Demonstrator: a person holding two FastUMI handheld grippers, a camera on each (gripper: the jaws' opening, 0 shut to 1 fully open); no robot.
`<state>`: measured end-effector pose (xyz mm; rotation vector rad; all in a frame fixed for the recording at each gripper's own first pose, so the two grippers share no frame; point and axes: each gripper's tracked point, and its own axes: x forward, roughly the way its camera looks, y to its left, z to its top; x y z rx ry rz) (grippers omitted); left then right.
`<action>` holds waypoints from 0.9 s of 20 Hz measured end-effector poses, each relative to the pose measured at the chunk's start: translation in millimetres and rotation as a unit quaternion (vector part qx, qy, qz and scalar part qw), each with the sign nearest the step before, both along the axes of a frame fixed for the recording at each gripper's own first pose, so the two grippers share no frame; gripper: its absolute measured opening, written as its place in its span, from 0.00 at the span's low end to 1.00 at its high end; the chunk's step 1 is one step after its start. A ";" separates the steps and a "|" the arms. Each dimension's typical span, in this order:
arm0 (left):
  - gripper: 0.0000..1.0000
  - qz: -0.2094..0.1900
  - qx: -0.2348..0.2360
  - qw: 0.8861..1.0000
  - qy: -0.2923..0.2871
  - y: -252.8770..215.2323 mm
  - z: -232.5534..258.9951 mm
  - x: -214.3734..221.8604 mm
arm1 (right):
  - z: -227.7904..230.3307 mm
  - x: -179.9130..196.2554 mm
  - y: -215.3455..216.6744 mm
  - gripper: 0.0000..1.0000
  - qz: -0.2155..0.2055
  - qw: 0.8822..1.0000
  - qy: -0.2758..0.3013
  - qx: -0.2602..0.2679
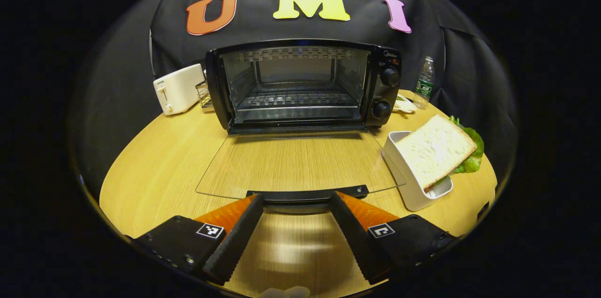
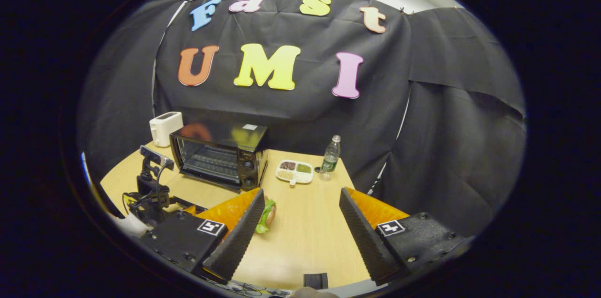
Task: Open the electric oven with the left hand, put the food in, and close the electric oven.
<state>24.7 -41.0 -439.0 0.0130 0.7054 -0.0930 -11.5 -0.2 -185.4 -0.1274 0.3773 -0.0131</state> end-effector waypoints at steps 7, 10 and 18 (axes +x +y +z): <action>0.95 0.002 -0.003 1.000 -0.021 4.0 16.2 -0.4 | -29.5 19.1 4.0 1.00 0.021 0.999 0.029 0.010; 0.95 0.011 -0.005 0.999 -0.052 12.5 52.8 3.7 | -53.5 39.1 11.0 1.00 0.046 0.995 0.064 0.056; 0.95 0.049 0.003 0.991 -0.121 27.6 148.2 -4.4 | -141.7 87.3 31.1 0.96 0.119 0.953 0.197 0.196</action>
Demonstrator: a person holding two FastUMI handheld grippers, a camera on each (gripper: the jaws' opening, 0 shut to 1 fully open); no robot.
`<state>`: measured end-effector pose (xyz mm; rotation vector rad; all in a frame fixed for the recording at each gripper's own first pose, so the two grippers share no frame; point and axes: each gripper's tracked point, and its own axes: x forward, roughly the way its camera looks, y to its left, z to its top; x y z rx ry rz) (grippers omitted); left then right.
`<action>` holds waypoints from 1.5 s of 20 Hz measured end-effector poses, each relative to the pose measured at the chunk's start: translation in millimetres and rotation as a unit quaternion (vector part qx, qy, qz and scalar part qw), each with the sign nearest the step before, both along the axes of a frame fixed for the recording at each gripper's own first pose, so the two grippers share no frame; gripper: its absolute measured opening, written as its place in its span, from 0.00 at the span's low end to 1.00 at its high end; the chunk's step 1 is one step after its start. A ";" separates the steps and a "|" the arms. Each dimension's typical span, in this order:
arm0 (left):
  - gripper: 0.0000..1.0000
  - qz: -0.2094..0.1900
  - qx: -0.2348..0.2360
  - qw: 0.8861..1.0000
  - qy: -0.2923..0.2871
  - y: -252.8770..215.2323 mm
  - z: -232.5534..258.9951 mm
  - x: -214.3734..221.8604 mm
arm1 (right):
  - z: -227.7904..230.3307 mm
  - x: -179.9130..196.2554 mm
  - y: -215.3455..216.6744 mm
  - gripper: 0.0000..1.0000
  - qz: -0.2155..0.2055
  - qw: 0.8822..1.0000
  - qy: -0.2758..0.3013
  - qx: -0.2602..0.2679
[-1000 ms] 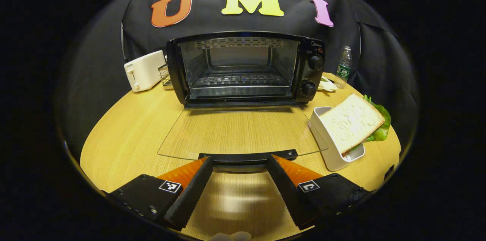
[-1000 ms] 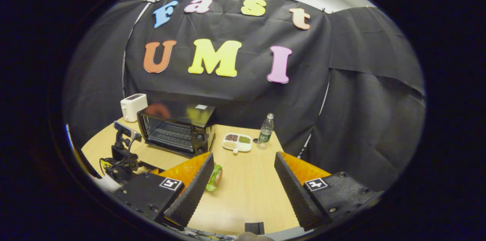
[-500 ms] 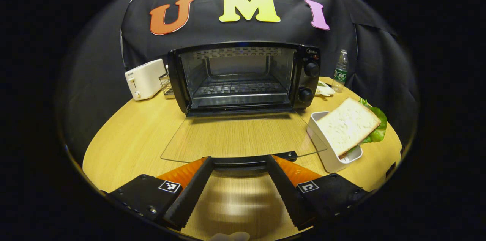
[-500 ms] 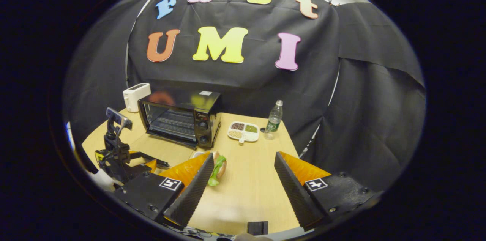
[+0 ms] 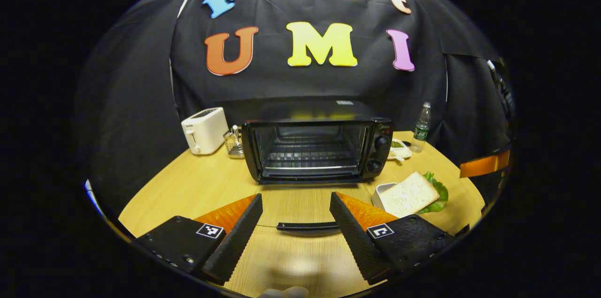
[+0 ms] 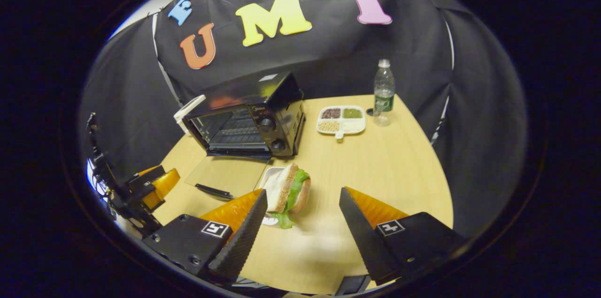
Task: Open the electric oven with the left hand, put the food in, and close the electric oven.
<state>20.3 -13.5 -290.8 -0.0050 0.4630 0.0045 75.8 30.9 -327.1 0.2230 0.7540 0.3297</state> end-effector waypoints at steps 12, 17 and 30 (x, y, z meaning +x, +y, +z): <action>0.87 0.078 0.007 0.997 -0.023 -2.0 91.4 -16.8 | -60.4 41.9 47.9 0.70 0.091 0.967 0.170 0.167; 0.95 0.086 0.009 0.996 -0.012 -3.9 92.8 -23.8 | -50.9 37.7 53.3 0.39 0.105 0.959 0.186 0.189; 0.95 -0.045 -0.039 0.998 -0.030 24.4 103.1 -57.0 | 44.3 46.3 168.0 0.39 -0.099 0.932 0.029 0.347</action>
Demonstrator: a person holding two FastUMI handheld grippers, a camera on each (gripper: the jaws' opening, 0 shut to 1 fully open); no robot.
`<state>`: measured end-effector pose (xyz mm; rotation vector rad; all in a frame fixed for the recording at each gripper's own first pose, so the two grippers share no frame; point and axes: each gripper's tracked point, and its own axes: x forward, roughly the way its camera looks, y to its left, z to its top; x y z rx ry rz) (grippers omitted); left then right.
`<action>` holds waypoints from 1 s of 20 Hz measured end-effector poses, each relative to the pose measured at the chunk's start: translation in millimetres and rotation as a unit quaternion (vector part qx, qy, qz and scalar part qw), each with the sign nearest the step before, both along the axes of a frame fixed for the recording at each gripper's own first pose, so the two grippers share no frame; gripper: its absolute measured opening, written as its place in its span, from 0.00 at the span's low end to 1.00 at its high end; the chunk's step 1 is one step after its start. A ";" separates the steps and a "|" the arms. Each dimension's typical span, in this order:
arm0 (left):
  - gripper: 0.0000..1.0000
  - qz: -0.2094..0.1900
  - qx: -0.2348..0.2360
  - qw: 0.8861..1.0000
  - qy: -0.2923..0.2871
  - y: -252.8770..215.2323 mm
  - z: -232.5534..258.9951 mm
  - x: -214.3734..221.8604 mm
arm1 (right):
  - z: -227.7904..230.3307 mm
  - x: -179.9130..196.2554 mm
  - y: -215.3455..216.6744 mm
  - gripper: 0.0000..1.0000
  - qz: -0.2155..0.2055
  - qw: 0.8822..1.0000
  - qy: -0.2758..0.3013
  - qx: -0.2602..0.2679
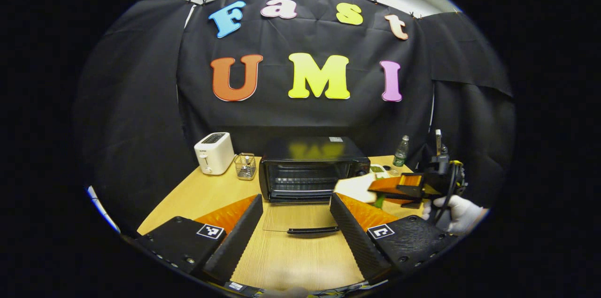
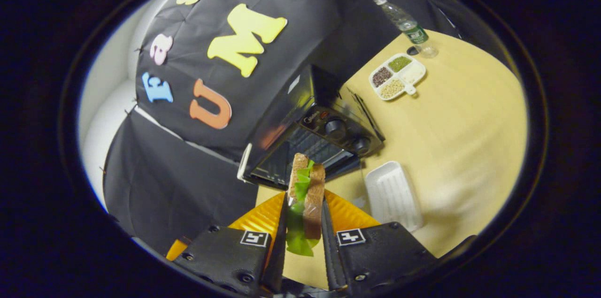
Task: Open the electric oven with the left hand, put the food in, and close the electric oven.
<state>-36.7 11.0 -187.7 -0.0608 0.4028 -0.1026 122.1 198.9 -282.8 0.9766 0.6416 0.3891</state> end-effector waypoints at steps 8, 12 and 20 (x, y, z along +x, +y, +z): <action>0.95 -0.054 0.019 0.998 0.015 28.1 -22.7 -13.4 | -34.4 65.9 89.3 0.36 -0.111 0.992 -0.019 0.053; 0.95 -0.055 0.021 0.998 0.029 40.8 -37.2 -15.4 | -57.4 104.5 95.3 0.36 -0.179 0.979 -0.007 0.100; 0.95 -0.052 0.014 0.997 0.051 49.5 -56.9 -18.3 | -75.4 145.4 109.3 0.36 -0.217 0.973 -0.008 0.083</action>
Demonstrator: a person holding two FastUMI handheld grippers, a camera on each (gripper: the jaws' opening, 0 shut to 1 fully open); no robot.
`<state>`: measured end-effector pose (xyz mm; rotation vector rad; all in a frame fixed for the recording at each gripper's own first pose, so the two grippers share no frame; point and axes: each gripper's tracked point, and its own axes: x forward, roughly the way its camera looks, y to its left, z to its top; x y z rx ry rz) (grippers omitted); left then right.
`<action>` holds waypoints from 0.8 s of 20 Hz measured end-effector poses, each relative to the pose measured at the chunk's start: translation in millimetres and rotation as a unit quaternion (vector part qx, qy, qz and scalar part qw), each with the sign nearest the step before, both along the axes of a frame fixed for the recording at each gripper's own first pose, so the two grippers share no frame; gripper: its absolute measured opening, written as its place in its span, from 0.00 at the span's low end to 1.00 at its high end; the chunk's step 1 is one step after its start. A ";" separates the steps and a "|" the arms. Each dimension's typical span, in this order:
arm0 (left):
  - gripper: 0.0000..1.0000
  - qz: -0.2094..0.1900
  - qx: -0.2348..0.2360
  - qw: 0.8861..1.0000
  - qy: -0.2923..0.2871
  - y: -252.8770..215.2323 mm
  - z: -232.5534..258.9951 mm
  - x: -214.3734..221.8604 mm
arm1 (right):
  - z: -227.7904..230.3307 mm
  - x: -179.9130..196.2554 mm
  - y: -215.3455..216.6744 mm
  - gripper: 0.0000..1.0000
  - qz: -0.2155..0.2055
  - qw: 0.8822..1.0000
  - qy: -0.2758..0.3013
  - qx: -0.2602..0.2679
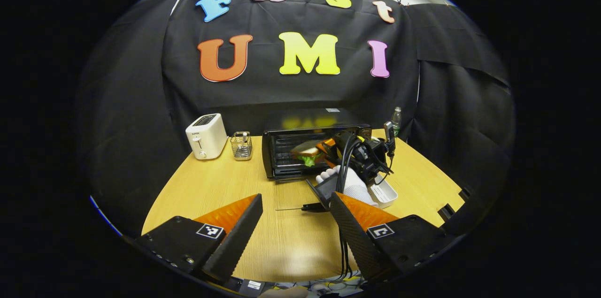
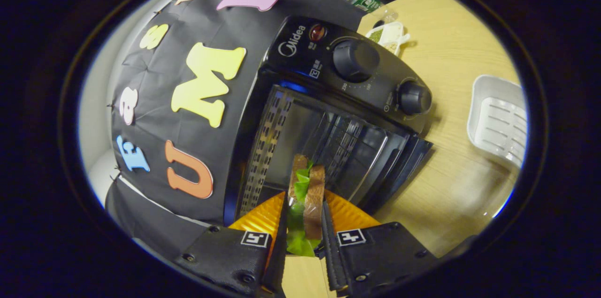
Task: Open the electric oven with the left hand, put the food in, and close the electric oven.
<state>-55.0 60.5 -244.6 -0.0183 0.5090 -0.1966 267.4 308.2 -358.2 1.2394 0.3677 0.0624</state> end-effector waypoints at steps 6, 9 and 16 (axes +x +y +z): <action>0.95 0.009 -0.013 1.000 0.009 4.3 -7.0 6.7 | -32.6 -2.2 5.1 0.65 0.034 0.981 0.047 -0.186; 0.95 0.012 -0.020 1.000 0.006 1.6 -5.2 11.0 | -28.9 -5.4 -8.9 0.94 0.039 0.952 0.041 -0.301; 0.95 0.023 -0.017 0.999 -0.029 9.2 8.3 26.2 | 7.5 -19.6 -23.9 0.95 0.076 0.907 0.000 -0.414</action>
